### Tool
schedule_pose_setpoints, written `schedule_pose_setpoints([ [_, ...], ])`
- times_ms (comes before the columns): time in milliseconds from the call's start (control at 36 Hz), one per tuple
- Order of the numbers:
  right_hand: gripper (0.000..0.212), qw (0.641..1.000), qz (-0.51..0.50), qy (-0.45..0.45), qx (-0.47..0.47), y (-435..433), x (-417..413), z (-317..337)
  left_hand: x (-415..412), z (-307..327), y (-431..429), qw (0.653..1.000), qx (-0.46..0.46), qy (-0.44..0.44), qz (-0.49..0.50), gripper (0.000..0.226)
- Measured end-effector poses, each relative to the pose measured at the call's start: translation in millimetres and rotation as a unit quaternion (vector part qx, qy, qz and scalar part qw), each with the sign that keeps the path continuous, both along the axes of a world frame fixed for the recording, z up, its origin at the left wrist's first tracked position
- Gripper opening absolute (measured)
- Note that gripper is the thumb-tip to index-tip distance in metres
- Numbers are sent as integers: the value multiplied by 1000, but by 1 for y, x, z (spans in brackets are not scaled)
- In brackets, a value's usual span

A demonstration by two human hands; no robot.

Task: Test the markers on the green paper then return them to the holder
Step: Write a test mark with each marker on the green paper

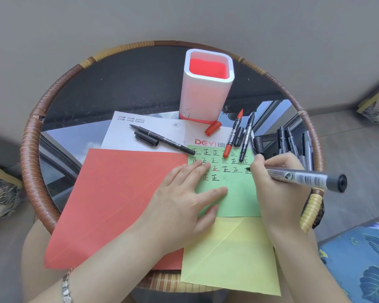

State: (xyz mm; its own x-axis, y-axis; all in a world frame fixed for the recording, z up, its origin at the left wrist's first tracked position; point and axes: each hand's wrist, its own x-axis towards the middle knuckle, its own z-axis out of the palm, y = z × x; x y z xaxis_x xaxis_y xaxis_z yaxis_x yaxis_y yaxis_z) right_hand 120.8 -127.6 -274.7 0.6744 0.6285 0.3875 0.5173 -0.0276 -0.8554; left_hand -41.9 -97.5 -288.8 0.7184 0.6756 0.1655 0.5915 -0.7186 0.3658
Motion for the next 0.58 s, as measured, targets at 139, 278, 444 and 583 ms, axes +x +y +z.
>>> schedule_pose_setpoints([
  [139,27,992,111,35,-37,-10,4,5,0,-1,0,1000,10,2,-3,35],
  [278,16,979,173,33,-98,-22,16,20,0,-2,0,1000,26,6,-6,34],
  [444,13,977,164,-40,-128,-38,27,38,3,-1,0,998,62,11,-12,33],
  [583,35,940,166,-256,-154,-35,55,43,9,1,0,997,80,10,-12,31],
])
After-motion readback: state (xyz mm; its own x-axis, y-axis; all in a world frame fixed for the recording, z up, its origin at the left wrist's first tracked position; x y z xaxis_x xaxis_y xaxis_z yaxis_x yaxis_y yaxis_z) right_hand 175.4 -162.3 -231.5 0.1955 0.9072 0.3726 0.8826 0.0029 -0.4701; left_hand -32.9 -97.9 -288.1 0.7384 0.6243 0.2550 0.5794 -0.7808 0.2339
